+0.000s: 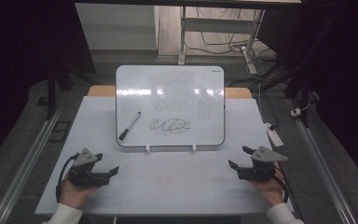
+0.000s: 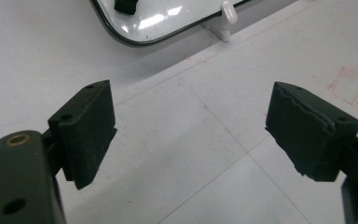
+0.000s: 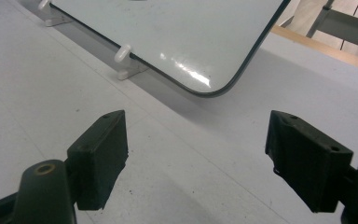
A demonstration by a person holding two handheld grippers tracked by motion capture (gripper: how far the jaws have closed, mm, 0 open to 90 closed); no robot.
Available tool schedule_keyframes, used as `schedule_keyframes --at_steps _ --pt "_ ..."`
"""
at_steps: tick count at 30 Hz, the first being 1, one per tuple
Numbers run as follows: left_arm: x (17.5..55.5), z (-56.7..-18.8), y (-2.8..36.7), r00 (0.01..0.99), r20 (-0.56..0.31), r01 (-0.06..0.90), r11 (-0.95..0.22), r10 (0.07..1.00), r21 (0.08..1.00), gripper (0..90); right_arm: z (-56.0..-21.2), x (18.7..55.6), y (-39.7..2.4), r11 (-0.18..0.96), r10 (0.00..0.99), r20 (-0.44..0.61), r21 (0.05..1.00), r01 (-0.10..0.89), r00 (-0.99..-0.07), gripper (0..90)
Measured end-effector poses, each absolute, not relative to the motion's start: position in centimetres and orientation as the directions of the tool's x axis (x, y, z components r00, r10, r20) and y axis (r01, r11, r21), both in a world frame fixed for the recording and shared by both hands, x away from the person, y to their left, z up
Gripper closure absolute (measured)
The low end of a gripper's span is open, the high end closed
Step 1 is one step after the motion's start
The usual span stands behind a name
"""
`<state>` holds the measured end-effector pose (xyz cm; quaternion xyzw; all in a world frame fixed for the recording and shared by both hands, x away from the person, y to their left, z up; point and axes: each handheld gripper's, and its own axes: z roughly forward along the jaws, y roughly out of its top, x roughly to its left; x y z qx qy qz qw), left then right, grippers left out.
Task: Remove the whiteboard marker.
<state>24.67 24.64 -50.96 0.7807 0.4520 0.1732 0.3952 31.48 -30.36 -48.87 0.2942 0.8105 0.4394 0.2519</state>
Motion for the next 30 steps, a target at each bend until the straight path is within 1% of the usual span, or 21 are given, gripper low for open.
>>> schedule_keyframes --at_steps 4,11,19,22,27,29,30 --pt "24.6 -50.9 24.7 0.523 -0.077 0.567 -0.279 0.849 0.775 18.1 -49.1 31.5 -30.4 0.429 0.706 -0.131 0.861 0.273 -0.696 23.1" --pt "24.5 -50.4 24.5 0.513 -0.05 0.556 -0.288 0.857 0.78 18.8 -49.2 31.4 -30.1 0.448 0.699 -0.148 0.853 0.267 -0.699 24.0" --pt "24.6 -48.6 24.0 0.5 0.026 0.52 -0.324 0.866 0.791 18.8 -49.2 31.4 -30.1 0.444 0.703 -0.145 0.854 0.271 -0.696 24.8" --pt "25.1 -47.9 23.7 0.5 0.047 0.514 -0.34 0.865 0.788 18.8 -49.2 31.4 -30.0 0.444 0.7 -0.143 0.854 0.27 -0.699 25.0" --pt "26.3 -46.9 23.1 0.503 0.057 0.511 -0.35 0.862 0.785 18.9 -49.3 31.4 -29.8 0.452 0.694 -0.143 0.85 0.271 -0.706 25.6" --pt "27.4 -46.1 22.4 0.507 0.083 0.502 -0.372 0.858 0.78 19.4 -49.4 31.4 -29.7 0.455 0.693 -0.144 0.848 0.273 -0.707 25.9" --pt "27.4 -46.1 22.4 0.507 0.083 0.502 -0.372 0.858 0.78 19.9 -49.4 31.4 -29.7 0.455 0.693 -0.144 0.848 0.273 -0.707 25.9"
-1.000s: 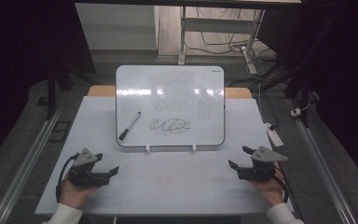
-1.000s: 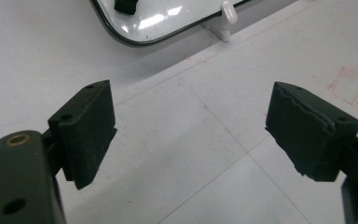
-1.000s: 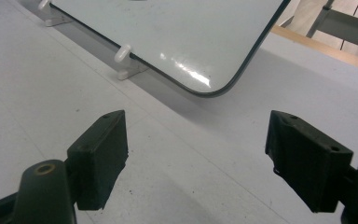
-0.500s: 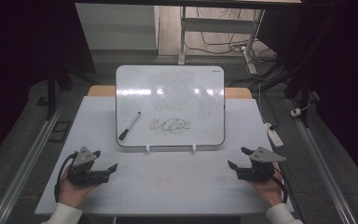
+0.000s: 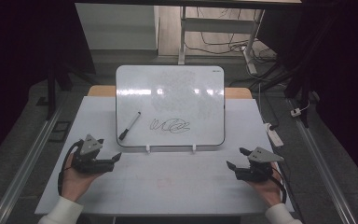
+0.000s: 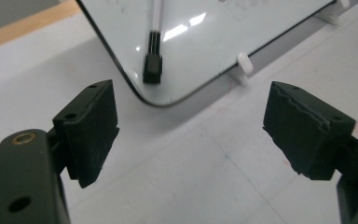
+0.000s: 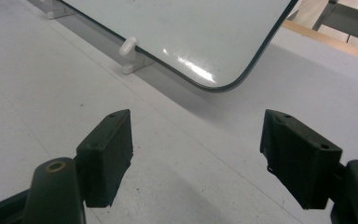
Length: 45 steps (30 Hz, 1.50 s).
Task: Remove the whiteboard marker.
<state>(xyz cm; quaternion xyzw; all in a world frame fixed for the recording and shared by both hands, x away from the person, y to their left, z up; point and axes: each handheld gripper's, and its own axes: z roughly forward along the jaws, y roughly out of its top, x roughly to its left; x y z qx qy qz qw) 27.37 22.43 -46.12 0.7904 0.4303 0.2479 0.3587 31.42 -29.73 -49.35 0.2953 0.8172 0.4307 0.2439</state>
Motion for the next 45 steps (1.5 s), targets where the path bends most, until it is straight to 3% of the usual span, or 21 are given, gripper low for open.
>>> schedule_keyframes --at_steps 14,25,45 --pt "33.6 -43.8 18.7 0.508 0.22 0.468 -0.481 0.833 0.741 26.2 -49.7 31.5 -29.5 0.471 0.685 -0.146 0.836 0.281 -0.714 27.1" --pt "36.8 -44.8 16.7 0.465 0.335 0.448 -0.544 0.82 0.71 41.7 -50.0 31.6 -29.4 0.481 0.682 -0.148 0.829 0.286 -0.716 27.9" --pt "38.4 -46.6 14.9 0.463 0.436 0.429 -0.626 0.771 0.651 72.3 -50.2 31.6 -29.2 0.503 0.679 -0.165 0.814 0.29 -0.715 28.6"
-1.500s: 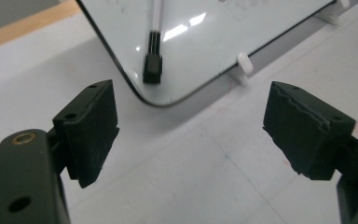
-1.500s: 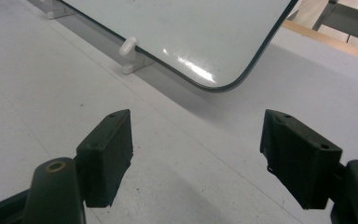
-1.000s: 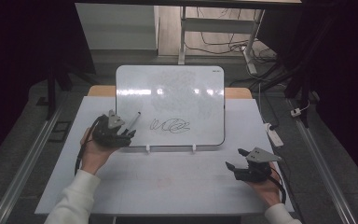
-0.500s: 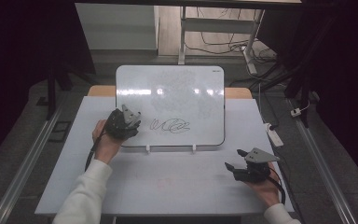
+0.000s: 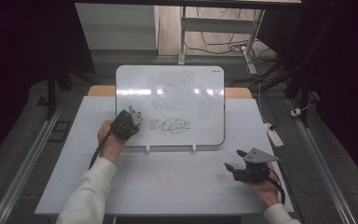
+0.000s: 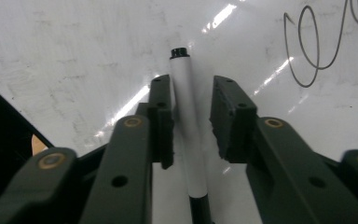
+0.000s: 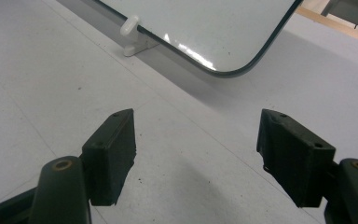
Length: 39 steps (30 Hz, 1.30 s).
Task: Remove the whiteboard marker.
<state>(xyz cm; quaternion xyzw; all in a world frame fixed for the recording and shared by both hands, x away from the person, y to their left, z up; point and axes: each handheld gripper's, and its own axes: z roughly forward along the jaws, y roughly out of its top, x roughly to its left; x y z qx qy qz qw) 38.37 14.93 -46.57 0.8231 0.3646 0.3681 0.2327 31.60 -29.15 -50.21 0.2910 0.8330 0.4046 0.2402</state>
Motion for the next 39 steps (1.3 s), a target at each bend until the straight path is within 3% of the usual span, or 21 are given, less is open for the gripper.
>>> schedule_keyframes --at_steps 3,8,18,25,30,39 --pt "38.4 -46.6 14.7 0.467 0.442 0.422 -0.632 0.766 0.65 79.0 -50.2 31.6 -29.1 0.507 0.679 -0.169 0.812 0.289 -0.715 28.7" --pt "38.4 -46.6 14.9 0.471 0.425 0.425 -0.622 0.773 0.658 81.6 -50.3 31.6 -29.1 0.514 0.676 -0.176 0.808 0.287 -0.716 28.8" --pt "38.0 -46.2 15.1 0.491 0.42 0.414 -0.628 0.763 0.659 82.2 -50.2 31.5 -29.0 0.515 0.672 -0.181 0.811 0.278 -0.718 29.9" --pt "36.5 -44.6 16.0 0.497 0.396 0.369 -0.601 0.772 0.709 82.2 -50.2 31.5 -29.0 0.508 0.67 -0.175 0.817 0.274 -0.721 30.3" --pt "35.3 -43.1 16.7 0.537 0.308 0.324 -0.529 0.785 0.784 82.2 -50.2 31.4 -28.8 0.504 0.667 -0.169 0.819 0.272 -0.725 30.2" --pt "34.3 -42.0 15.8 0.62 0.221 0.279 -0.475 0.753 0.835 82.2 -50.1 31.3 -28.2 0.48 0.657 -0.14 0.835 0.267 -0.741 30.1"
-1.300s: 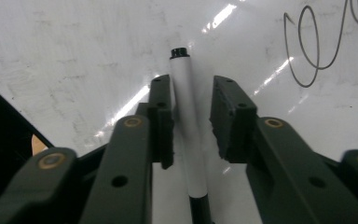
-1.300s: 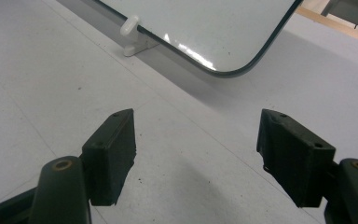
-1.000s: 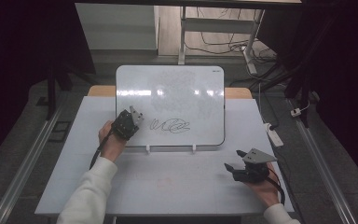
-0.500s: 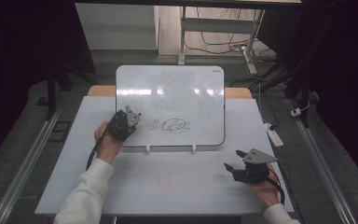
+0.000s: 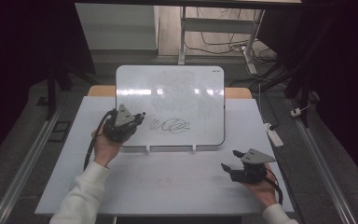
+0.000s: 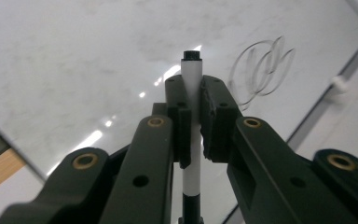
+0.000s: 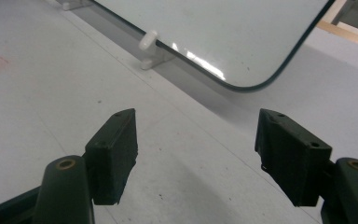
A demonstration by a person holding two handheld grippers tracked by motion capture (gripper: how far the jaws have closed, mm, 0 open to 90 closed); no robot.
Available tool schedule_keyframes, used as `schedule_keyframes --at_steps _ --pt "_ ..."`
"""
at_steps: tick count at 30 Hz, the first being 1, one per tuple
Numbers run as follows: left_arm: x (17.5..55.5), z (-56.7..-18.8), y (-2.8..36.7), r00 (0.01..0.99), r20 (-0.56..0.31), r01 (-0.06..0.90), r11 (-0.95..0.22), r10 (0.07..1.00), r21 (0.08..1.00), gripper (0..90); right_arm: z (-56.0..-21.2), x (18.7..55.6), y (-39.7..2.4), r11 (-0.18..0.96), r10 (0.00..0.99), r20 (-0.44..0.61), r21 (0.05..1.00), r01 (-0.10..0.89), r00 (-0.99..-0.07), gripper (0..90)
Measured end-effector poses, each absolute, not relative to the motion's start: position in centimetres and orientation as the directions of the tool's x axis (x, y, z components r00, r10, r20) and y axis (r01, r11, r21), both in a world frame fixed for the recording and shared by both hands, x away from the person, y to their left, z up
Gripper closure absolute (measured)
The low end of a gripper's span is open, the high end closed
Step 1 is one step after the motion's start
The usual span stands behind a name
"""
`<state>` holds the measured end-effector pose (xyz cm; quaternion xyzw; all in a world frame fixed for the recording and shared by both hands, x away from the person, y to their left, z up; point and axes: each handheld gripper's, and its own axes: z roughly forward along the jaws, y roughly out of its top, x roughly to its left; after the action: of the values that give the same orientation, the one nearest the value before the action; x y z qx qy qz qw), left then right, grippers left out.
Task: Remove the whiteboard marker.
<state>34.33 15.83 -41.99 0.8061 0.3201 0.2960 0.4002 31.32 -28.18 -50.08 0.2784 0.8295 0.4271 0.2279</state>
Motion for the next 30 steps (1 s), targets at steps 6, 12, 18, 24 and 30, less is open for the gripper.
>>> schedule_keyframes --at_steps 6,12,18,24,30 --pt "33.6 -41.5 14.1 0.684 0.174 0.25 -0.452 0.708 0.857 82.2 -50.0 31.2 -27.6 0.469 0.645 -0.124 0.843 0.263 -0.754 30.2" --pt "33.2 -41.2 12.5 0.736 0.137 0.232 -0.436 0.663 0.87 82.2 -49.9 31.2 -27.1 0.453 0.636 -0.101 0.851 0.265 -0.765 30.1" --pt "33.1 -41.7 11.1 0.766 0.104 0.236 -0.428 0.634 0.872 82.2 -49.7 31.2 -26.5 0.433 0.628 -0.069 0.859 0.273 -0.775 30.5" --pt "33.1 -42.0 9.9 0.78 0.094 0.236 -0.43 0.619 0.871 82.1 -49.5 31.3 -25.9 0.411 0.614 -0.025 0.864 0.292 -0.789 31.2" --pt "33.1 -42.1 8.2 0.796 0.072 0.236 -0.417 0.602 0.878 82.1 -49.0 31.3 -24.5 0.392 0.593 0.016 0.868 0.306 -0.805 31.8"
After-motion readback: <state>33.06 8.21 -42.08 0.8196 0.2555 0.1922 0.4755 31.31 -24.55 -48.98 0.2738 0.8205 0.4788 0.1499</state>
